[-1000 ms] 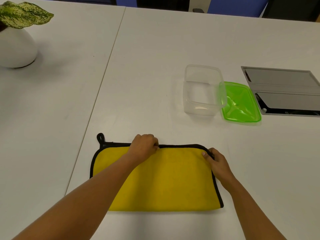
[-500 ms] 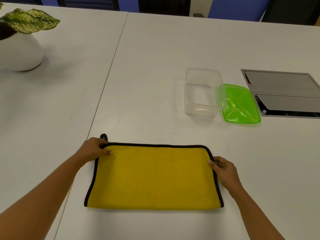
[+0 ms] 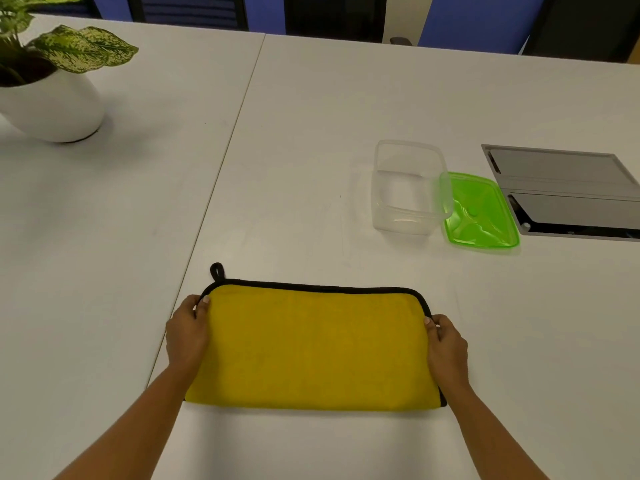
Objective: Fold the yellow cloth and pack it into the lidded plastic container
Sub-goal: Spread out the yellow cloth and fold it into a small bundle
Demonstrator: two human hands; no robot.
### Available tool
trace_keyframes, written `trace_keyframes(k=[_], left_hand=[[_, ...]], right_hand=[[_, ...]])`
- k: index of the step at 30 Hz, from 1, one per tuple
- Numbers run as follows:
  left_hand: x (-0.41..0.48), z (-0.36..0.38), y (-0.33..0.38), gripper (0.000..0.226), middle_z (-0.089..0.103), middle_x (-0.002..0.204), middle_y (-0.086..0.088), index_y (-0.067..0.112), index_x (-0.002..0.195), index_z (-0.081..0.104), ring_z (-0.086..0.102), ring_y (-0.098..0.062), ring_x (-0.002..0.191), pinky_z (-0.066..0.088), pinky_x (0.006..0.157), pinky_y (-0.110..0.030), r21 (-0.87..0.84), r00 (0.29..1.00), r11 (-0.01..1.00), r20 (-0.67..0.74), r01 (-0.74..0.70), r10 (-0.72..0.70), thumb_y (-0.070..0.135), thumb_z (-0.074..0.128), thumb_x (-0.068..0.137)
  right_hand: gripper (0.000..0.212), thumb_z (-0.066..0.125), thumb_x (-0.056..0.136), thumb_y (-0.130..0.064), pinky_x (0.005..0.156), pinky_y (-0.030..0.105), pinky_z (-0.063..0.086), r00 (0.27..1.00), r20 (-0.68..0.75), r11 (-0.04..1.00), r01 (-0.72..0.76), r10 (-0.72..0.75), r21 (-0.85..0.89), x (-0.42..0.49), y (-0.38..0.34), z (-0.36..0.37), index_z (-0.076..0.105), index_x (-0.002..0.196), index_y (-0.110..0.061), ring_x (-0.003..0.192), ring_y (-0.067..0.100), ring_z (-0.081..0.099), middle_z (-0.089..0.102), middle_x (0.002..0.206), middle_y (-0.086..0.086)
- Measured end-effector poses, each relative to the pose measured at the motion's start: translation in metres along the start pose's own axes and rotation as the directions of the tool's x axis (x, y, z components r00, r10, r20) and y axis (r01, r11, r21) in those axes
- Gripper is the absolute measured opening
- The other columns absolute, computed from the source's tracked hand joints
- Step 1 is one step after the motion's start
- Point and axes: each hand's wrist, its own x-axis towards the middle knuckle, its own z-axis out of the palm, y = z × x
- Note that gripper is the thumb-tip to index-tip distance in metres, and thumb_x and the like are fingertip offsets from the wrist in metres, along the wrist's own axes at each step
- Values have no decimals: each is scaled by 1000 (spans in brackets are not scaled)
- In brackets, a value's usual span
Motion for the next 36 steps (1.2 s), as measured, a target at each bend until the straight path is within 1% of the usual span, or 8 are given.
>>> trace_keyframes(k=[5, 11, 15, 23, 27, 30, 32, 36], left_hand=[[-5, -4, -13, 34, 63, 99, -26, -2, 109, 57, 56, -38, 92, 38, 78, -39, -3, 999, 1000, 23, -30, 30, 25, 40, 97], [2, 0, -3, 34, 63, 98, -24, -1, 110, 57, 51, -27, 85, 37, 76, -37, -27, 997, 997, -23, -68, 67, 26, 40, 98], [7, 4, 0, 34, 63, 92, -23, 1, 105, 57, 54, -31, 84, 36, 73, -36, -22, 998, 998, -33, -57, 56, 28, 38, 98], [8, 8, -7, 35, 64, 99, -26, 1, 109, 56, 57, -41, 95, 42, 78, -43, 46, 1000, 999, -18, 16, -15, 29, 38, 98], [7, 6, -2, 26, 63, 105, -23, 3, 110, 55, 58, -40, 95, 43, 74, -43, 157, 993, 986, -110, 59, -42, 21, 49, 93], [-2, 11, 6, 24, 56, 112, -22, 3, 111, 56, 55, -39, 100, 45, 76, -48, 272, 978, 959, -160, -84, 131, 11, 56, 88], [-14, 23, 14, 22, 58, 114, -19, 4, 109, 57, 54, -36, 104, 45, 84, -48, 287, 955, 922, -65, -259, 288, 7, 55, 87], [-45, 63, 36, 30, 56, 131, -15, 5, 119, 58, 48, -33, 126, 35, 105, -40, 208, 831, 807, 210, -553, 515, 6, 53, 89]], right_hand=[[31, 41, 97, -23, 71, 32, 40, 1000, 19, 999, -10, 11, -34, -4, 9, -2, 57, 106, 2, 79, 26, 52, 65, 96, 24], [29, 41, 97, -23, 66, 31, 40, 998, -55, 999, 40, -40, -6, 0, 1, 1, 58, 103, 0, 72, 25, 53, 63, 83, 18], [30, 41, 97, -24, 65, 31, 41, 997, -63, 999, 41, -42, -20, 6, -1, 3, 57, 103, 0, 71, 26, 53, 64, 84, 21], [31, 43, 96, -27, 69, 34, 44, 998, -54, 996, -28, 24, -85, 9, 3, 11, 58, 104, -1, 80, 32, 58, 66, 92, 22], [23, 56, 90, -26, 66, 33, 43, 987, -160, 990, -50, 28, -132, 8, 2, 8, 56, 96, -3, 78, 32, 59, 64, 87, 18], [18, 61, 86, -21, 64, 33, 44, 962, -260, 982, 37, -86, -187, 4, -11, 10, 58, 94, -5, 81, 32, 59, 62, 92, 14], [12, 59, 87, -14, 71, 37, 46, 951, -250, 974, 139, -181, -177, -3, -27, 21, 61, 93, -3, 87, 33, 59, 64, 95, 17], [23, 51, 91, -8, 99, 28, 39, 935, 5, 932, 354, -355, -80, -28, -66, 68, 62, 112, -6, 116, 28, 53, 63, 119, 15]])
